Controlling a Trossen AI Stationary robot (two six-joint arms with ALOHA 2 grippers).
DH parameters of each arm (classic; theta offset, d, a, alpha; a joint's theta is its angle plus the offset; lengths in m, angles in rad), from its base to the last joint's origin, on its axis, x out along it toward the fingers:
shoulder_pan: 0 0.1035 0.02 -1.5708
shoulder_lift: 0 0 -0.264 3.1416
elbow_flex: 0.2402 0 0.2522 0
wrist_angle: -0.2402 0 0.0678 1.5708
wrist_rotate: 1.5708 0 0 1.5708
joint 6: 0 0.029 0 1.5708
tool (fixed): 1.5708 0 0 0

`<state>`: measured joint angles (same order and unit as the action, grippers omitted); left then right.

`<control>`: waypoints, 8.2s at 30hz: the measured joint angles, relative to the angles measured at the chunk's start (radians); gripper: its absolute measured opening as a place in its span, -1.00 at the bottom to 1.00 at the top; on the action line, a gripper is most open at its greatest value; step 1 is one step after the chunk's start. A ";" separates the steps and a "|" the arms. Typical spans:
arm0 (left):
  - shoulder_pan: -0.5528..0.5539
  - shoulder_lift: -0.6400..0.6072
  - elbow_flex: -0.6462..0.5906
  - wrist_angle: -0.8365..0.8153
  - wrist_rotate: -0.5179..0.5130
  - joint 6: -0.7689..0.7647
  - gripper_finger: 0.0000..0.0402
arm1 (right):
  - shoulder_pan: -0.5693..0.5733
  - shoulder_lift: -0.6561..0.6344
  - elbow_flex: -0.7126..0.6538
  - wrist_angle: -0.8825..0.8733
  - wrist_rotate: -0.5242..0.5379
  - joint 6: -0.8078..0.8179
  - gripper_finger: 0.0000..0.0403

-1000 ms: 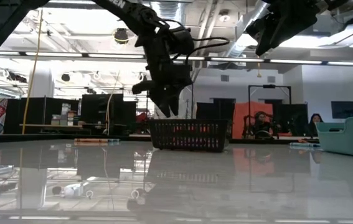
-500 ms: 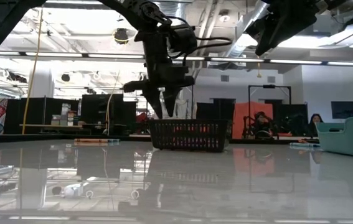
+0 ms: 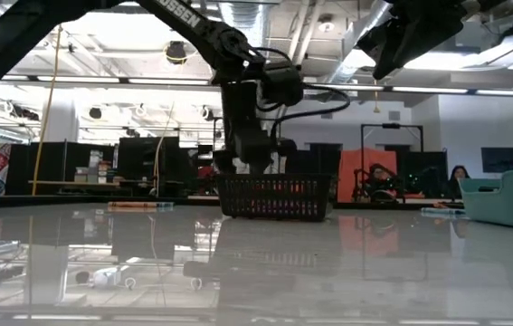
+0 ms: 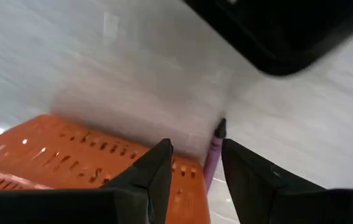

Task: Sort crayons
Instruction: Put the violet crayon into the black bin, then put the orange crayon into the orange bin

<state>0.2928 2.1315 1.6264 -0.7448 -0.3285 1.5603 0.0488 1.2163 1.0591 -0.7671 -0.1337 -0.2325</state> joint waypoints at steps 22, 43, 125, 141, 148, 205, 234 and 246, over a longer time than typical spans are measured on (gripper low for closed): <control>0.045 0.056 -0.004 -0.054 0.020 0.005 -0.51 | -0.003 0.000 0.000 0.003 0.005 -0.006 -0.20; 0.016 0.061 -0.017 -0.087 -0.007 -0.078 -0.99 | -0.005 0.000 0.000 0.018 0.005 -0.003 -0.20; -0.235 0.061 0.295 -0.170 0.207 -1.289 -0.35 | 0.032 0.000 -0.002 -0.074 0.004 0.022 -0.20; -0.204 0.050 0.357 -0.384 0.096 -1.224 -0.26 | 0.032 0.000 -0.001 -0.088 0.005 0.008 -0.20; -0.139 -0.076 0.322 -0.416 0.096 -1.232 -0.33 | 0.014 0.000 -0.001 -0.094 0.005 0.000 -0.20; -0.107 -0.903 -0.795 0.459 0.332 -1.503 -0.34 | -0.791 0.198 0.055 -0.289 0.311 -0.392 -0.20; -0.466 -0.903 -0.883 0.773 0.122 -1.503 -0.34 | -0.975 0.553 0.053 -0.374 0.535 -0.397 -0.39; -0.467 -0.903 -0.941 0.839 0.122 -1.527 -0.34 | -0.981 0.608 0.053 -0.319 0.588 -0.335 -0.39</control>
<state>-0.1738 1.2285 0.6857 0.0938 -0.2066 0.0333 -0.9318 1.8244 1.1126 -1.0859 0.4539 -0.5673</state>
